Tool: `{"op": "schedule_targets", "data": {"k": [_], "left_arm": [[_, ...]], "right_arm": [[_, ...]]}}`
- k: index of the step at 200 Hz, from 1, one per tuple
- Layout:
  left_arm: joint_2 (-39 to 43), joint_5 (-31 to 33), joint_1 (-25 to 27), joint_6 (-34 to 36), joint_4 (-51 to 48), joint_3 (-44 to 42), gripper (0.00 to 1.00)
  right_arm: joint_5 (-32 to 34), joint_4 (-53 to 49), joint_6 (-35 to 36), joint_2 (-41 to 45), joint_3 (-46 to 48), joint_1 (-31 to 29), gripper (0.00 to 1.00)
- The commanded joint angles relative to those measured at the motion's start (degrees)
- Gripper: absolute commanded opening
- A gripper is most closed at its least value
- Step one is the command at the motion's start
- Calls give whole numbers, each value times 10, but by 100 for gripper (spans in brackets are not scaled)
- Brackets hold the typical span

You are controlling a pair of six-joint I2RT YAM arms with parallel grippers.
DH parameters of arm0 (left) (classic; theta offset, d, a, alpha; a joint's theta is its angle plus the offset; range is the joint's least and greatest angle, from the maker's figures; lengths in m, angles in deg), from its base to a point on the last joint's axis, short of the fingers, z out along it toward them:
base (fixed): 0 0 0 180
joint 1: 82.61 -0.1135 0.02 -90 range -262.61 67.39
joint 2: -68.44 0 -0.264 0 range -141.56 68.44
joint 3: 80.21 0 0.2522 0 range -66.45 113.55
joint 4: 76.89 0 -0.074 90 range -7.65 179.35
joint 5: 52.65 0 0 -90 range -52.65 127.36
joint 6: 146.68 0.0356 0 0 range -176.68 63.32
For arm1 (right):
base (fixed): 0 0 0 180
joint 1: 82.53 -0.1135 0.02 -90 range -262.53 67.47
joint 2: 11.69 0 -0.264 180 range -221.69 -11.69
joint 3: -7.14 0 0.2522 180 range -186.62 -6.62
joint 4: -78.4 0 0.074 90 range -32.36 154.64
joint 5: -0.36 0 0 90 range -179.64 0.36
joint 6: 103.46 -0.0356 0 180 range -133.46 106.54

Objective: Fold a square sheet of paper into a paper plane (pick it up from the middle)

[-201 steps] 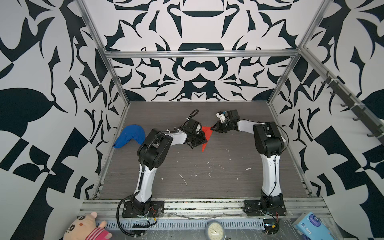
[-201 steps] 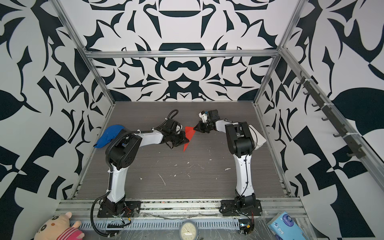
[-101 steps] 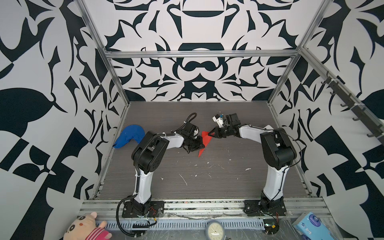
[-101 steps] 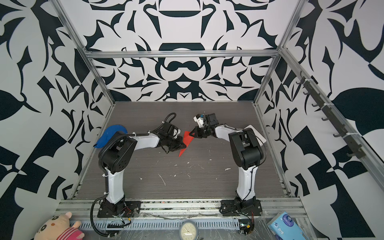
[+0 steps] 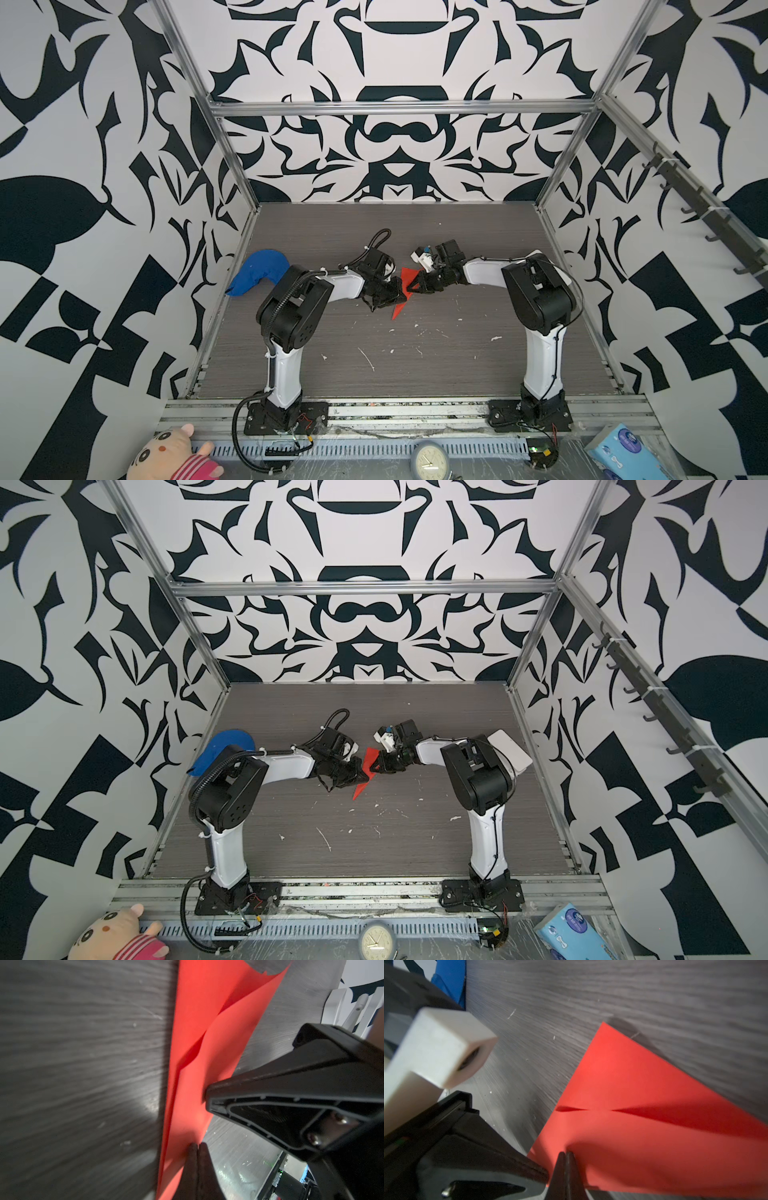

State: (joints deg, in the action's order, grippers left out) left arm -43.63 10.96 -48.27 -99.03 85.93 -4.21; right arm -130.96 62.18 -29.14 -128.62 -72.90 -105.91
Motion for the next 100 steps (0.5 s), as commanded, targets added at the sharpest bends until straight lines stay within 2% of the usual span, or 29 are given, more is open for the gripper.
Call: {"op": "schedule_targets", "data": {"k": [1,38,100], "left_arm": [[-10,23,-4,2,-61,-9,0],[-13,22,-5,2,-65,-9,0],[-13,19,-5,2,-64,-11,0]], "right_arm": [[14,18,22,15,11,13,0],[17,31,7,-5,3,49,0],[6,43,-23,-57,-67,108,0]]}}
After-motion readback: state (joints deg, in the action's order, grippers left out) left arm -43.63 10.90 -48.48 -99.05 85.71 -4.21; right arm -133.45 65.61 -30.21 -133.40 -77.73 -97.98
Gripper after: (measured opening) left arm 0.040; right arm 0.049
